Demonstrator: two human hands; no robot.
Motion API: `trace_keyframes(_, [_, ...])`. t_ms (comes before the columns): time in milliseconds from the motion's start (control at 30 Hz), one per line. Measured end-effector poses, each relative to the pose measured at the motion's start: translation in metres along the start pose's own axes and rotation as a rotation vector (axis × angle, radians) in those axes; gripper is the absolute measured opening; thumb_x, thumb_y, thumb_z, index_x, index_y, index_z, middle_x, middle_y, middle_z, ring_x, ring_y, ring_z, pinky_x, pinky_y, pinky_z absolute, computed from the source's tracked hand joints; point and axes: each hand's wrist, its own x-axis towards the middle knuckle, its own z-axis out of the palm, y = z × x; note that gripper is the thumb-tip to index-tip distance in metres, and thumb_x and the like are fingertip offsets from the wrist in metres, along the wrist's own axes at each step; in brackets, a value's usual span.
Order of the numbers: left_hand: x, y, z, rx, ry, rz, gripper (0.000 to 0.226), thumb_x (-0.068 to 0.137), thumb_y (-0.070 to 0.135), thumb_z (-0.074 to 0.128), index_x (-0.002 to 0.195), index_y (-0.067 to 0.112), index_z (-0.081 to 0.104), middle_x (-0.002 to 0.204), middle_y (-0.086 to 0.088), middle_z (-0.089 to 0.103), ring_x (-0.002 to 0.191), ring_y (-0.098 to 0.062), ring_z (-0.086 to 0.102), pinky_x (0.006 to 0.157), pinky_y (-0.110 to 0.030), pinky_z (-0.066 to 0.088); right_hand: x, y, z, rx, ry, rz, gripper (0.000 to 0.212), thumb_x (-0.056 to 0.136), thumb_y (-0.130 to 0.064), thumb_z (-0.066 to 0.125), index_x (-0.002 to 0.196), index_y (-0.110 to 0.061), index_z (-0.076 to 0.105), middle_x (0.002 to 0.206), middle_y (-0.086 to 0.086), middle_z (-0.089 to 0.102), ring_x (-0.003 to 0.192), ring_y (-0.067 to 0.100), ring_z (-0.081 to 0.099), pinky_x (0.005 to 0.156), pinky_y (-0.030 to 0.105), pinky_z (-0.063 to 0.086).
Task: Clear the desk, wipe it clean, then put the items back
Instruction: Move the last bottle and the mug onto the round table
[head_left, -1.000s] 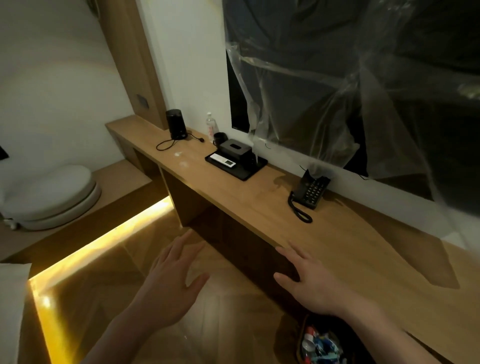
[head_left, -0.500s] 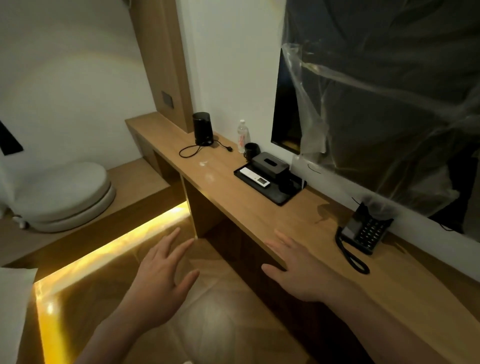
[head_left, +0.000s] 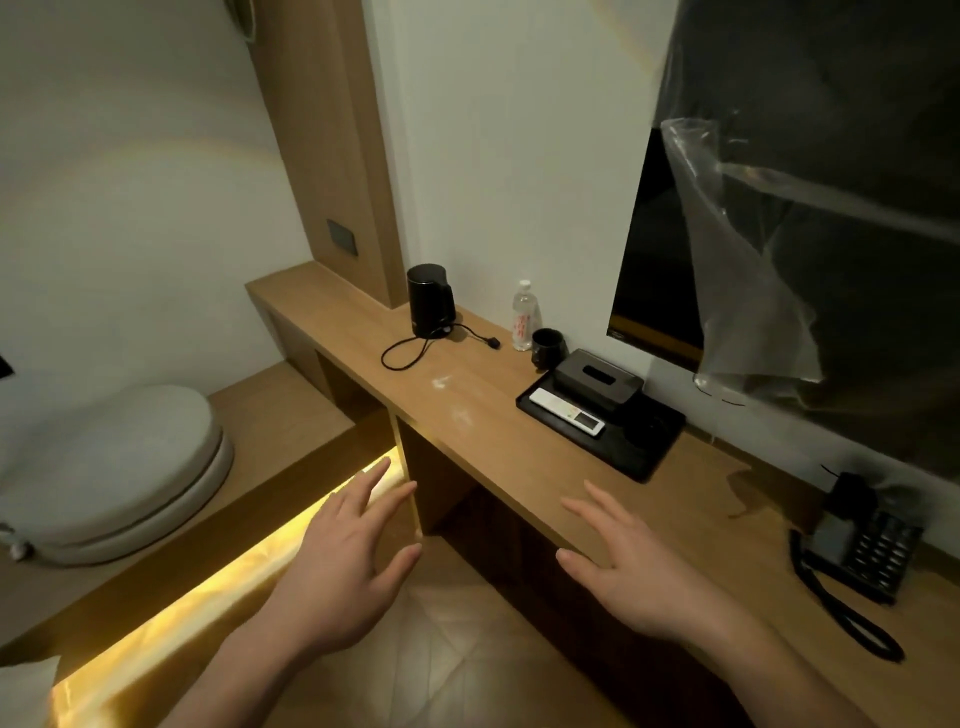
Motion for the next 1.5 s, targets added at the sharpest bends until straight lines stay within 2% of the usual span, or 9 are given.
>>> trace_keyframes(133, [0.058,-0.023,-0.013,0.009,-0.020,-0.002,0.065,0.096,0.067,0.047,0.154,0.054,0.021,0.168,0.022,-0.006,0.158,-0.011,0.002,0.128,-0.042,0.016,0.062,-0.011,-0.006,0.014,0.027,0.005,0.069,0.097,-0.060,0.052,0.157,-0.053,0.019,0.166,-0.030,-0.006,0.157,0.011,0.005,0.124,0.049,0.025])
trace_keyframes(500, [0.244,-0.079,-0.030,-0.003,-0.035,-0.086,0.066,0.095,0.066,0.052,0.154,0.052,0.026,0.168,0.023,0.001,0.156,-0.010,0.011,0.127,-0.043,0.020,0.266,-0.015,-0.039,0.060,-0.059,0.003,0.070,0.098,-0.060,0.054,0.158,-0.051,0.020,0.167,-0.026,-0.006,0.158,0.013,0.006,0.127,0.045,0.018])
trace_keyframes(600, [0.287,-0.088,-0.035,-0.010,-0.007,-0.080,0.065,0.095,0.062,0.055,0.154,0.050,0.029,0.169,0.022,0.005,0.155,-0.011,0.015,0.127,-0.041,0.022,0.316,-0.016,-0.056,0.052,-0.037,-0.026,0.070,0.097,-0.063,0.053,0.157,-0.051,0.021,0.168,-0.024,-0.005,0.158,0.014,0.008,0.127,0.044,0.020])
trace_keyframes(833, [0.365,-0.095,-0.027,-0.031,-0.065,-0.063,0.066,0.096,0.060,0.056,0.155,0.047,0.029,0.169,0.020,0.006,0.155,-0.011,0.016,0.127,-0.039,0.023,0.385,-0.002,-0.090,0.005,0.023,-0.006,0.069,0.097,-0.063,0.053,0.158,-0.046,0.025,0.170,-0.018,0.005,0.155,0.013,0.020,0.123,0.036,0.027])
trace_keyframes(1033, [0.454,-0.090,-0.024,-0.028,-0.111,0.070,0.065,0.096,0.058,0.058,0.155,0.046,0.031,0.170,0.016,0.008,0.155,-0.012,0.017,0.126,-0.038,0.025,0.436,0.009,-0.096,0.089,0.061,0.117,0.070,0.097,-0.056,0.059,0.158,-0.041,0.028,0.168,-0.014,0.018,0.151,0.014,0.029,0.119,0.036,0.034])
trace_keyframes(1200, [0.564,-0.066,-0.014,-0.019,-0.206,0.239,0.063,0.097,0.055,0.058,0.154,0.046,0.033,0.169,0.015,0.009,0.154,-0.014,0.021,0.124,-0.038,0.031,0.507,0.016,-0.096,0.263,0.134,0.318,0.069,0.096,-0.049,0.064,0.157,-0.035,0.033,0.160,-0.006,0.039,0.138,0.016,0.048,0.112,0.036,0.045])
trace_keyframes(1367, [0.675,-0.037,-0.005,0.006,-0.264,0.414,0.067,0.096,0.047,0.063,0.156,0.037,0.034,0.169,0.010,0.012,0.148,-0.019,0.037,0.117,-0.039,0.041,0.589,0.022,-0.079,0.529,0.205,0.536,0.068,0.099,-0.039,0.065,0.157,-0.026,0.034,0.157,0.000,0.045,0.130,0.022,0.055,0.105,0.035,0.049])
trace_keyframes(1433, [0.715,-0.022,0.005,0.018,-0.299,0.464,0.072,0.096,0.044,0.065,0.157,0.034,0.030,0.170,0.009,0.010,0.138,-0.021,0.050,0.112,-0.040,0.047,0.615,0.026,-0.068,0.641,0.222,0.617,0.071,0.098,-0.039,0.066,0.158,-0.025,0.031,0.156,0.002,0.045,0.122,0.023,0.059,0.100,0.036,0.051])
trace_keyframes(1500, [0.748,-0.006,0.019,0.042,-0.329,0.526,0.077,0.094,0.038,0.067,0.159,0.033,0.024,0.170,0.008,0.007,0.135,-0.027,0.053,0.110,-0.043,0.049,0.640,0.037,-0.058,0.740,0.260,0.698,0.075,0.096,-0.041,0.066,0.159,-0.023,0.030,0.152,0.003,0.050,0.121,0.024,0.059,0.099,0.037,0.051])
